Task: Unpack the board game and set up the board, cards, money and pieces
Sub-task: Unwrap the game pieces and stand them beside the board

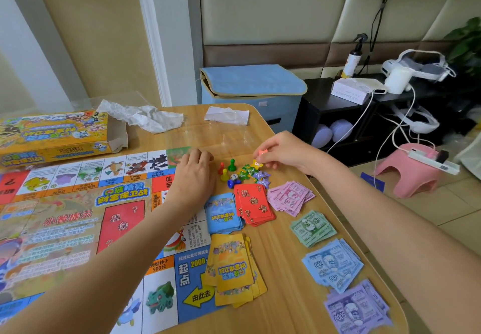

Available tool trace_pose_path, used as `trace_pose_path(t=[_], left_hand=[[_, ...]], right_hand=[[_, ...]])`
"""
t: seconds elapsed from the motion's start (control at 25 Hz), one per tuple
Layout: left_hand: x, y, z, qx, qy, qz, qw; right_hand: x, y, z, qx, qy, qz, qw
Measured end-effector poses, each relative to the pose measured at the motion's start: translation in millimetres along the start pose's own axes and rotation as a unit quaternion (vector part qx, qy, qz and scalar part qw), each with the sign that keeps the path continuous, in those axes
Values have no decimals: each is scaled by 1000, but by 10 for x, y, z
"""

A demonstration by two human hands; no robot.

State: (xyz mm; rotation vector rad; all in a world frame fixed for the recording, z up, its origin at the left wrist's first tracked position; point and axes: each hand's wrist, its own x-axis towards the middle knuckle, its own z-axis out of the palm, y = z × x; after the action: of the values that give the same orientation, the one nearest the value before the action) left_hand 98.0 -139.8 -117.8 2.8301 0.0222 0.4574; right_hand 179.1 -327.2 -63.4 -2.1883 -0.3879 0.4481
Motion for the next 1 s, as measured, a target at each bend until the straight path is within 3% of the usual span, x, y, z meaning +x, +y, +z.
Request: trace_pose_path(t=[0.4,0.6,1.0], left_hand=[[32,2,35,10,-6,-21,1000],[36,8,27,22,-14,-18,999],[25,11,19,25,-17,-26,999]], right_hand=[[81,0,-21,54,56,-12,997],[132,75,-187,-23,194,1,981],[163,144,-110,-32,138,24,990]])
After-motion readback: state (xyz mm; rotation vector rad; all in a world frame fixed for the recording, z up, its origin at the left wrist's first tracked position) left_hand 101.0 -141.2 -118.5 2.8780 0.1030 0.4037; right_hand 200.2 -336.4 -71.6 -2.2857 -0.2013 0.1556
